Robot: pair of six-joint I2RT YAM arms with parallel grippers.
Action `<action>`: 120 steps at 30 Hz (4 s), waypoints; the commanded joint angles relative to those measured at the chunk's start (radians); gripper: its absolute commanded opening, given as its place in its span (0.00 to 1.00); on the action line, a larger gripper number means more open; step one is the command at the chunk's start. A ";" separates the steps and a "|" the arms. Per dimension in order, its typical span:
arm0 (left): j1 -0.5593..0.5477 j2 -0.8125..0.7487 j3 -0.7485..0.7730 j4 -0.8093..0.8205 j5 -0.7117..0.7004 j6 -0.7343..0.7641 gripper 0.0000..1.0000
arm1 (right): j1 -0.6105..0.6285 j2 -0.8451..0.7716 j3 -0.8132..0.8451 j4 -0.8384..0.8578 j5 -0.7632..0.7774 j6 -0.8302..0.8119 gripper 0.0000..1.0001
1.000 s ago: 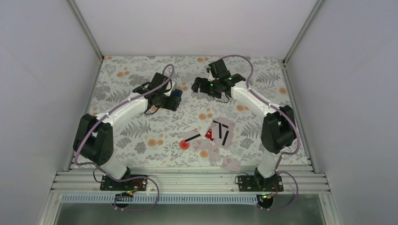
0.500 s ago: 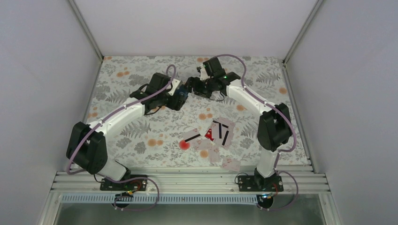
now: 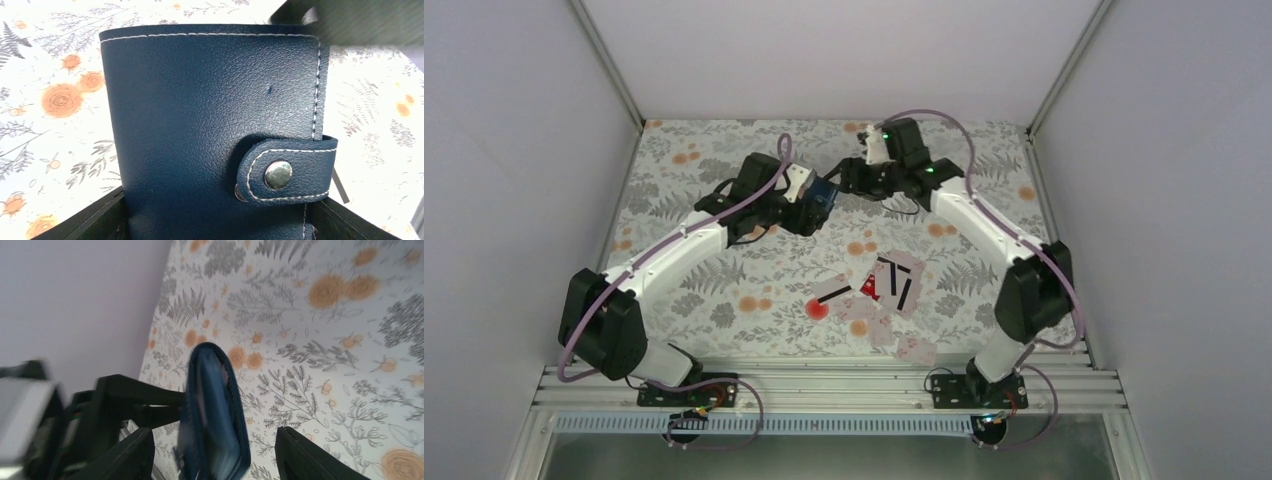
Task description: Put the credit cards into the card holder
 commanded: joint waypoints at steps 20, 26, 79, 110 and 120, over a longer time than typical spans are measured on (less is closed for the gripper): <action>-0.001 0.011 0.126 0.009 0.200 -0.053 0.78 | -0.067 -0.230 -0.185 0.093 -0.094 -0.066 0.50; -0.003 -0.010 0.112 0.020 0.218 -0.053 0.78 | -0.067 -0.209 -0.166 0.084 -0.110 -0.077 0.46; -0.154 -0.027 0.117 -0.112 -0.299 0.136 1.00 | -0.050 -0.017 0.033 -0.170 -0.068 0.079 0.04; 0.065 -0.037 0.061 -0.113 -0.226 0.065 0.75 | -0.038 -0.106 -0.084 -0.039 -0.239 -0.024 0.04; 0.267 -0.115 -0.076 -0.050 0.234 0.011 0.44 | -0.032 0.002 -0.137 0.043 -0.361 -0.167 0.04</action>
